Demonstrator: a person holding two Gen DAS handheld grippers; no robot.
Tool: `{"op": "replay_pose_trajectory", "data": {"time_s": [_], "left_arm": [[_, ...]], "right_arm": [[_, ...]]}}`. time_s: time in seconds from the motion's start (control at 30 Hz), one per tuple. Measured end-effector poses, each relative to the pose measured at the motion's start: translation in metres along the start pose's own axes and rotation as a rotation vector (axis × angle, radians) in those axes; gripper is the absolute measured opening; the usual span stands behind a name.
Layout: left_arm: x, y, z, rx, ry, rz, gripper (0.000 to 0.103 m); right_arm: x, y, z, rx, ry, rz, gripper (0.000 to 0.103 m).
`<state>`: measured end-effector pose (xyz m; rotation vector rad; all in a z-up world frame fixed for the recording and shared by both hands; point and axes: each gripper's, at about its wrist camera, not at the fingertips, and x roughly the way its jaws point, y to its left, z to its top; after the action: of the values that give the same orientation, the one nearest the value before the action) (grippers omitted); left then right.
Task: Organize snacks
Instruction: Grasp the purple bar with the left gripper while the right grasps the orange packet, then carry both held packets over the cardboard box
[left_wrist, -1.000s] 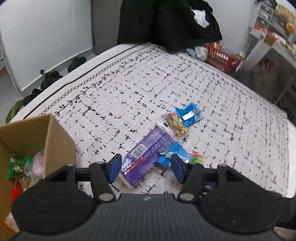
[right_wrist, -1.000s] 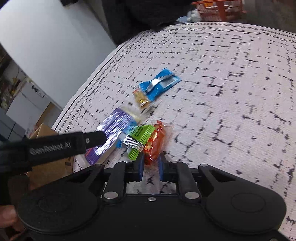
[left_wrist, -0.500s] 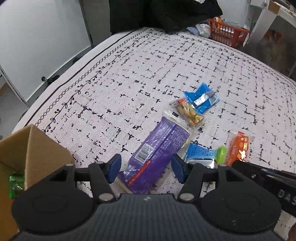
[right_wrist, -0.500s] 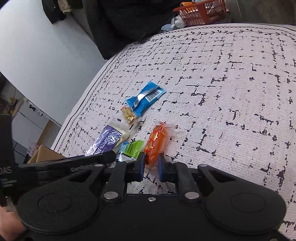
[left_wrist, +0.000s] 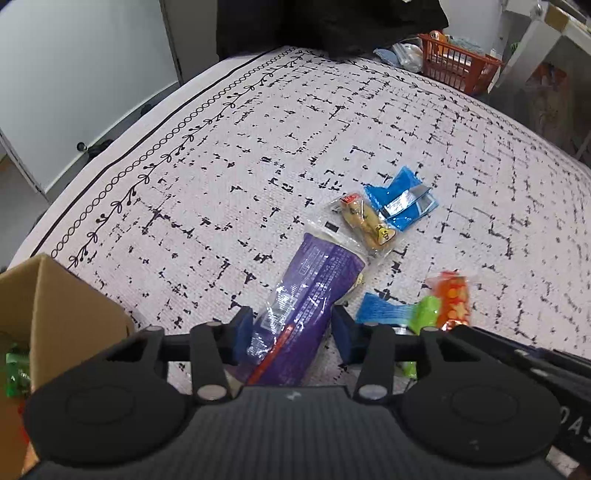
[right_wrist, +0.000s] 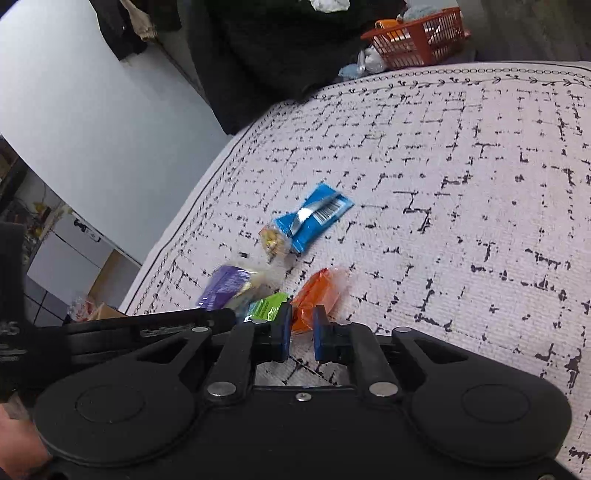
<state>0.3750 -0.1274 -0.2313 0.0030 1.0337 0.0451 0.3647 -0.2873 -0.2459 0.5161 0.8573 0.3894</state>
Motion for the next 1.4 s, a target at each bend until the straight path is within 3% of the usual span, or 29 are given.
{"op": "replay_pose_trajectory", "data": {"time_s": [0.63, 0.9, 1.4], "left_arm": [[-0.102, 0.046, -0.009, -0.172, -0.119, -0.051, 0.040], [-0.141, 0.085, -0.023, -0.255, -0.159, -0.019, 0.040], [-0.173, 0.155, -0.053, -0.418, -0.164, 0.083, 0.040]], "right_arm": [[-0.033, 0.042, 0.000, -0.056, -0.131, 0.119, 0.005], [-0.040, 0.075, -0.002, -0.040, -0.122, 0.248, 0.005], [-0.045, 0.147, -0.026, -0.161, -0.089, 0.374, 0.005]]}}
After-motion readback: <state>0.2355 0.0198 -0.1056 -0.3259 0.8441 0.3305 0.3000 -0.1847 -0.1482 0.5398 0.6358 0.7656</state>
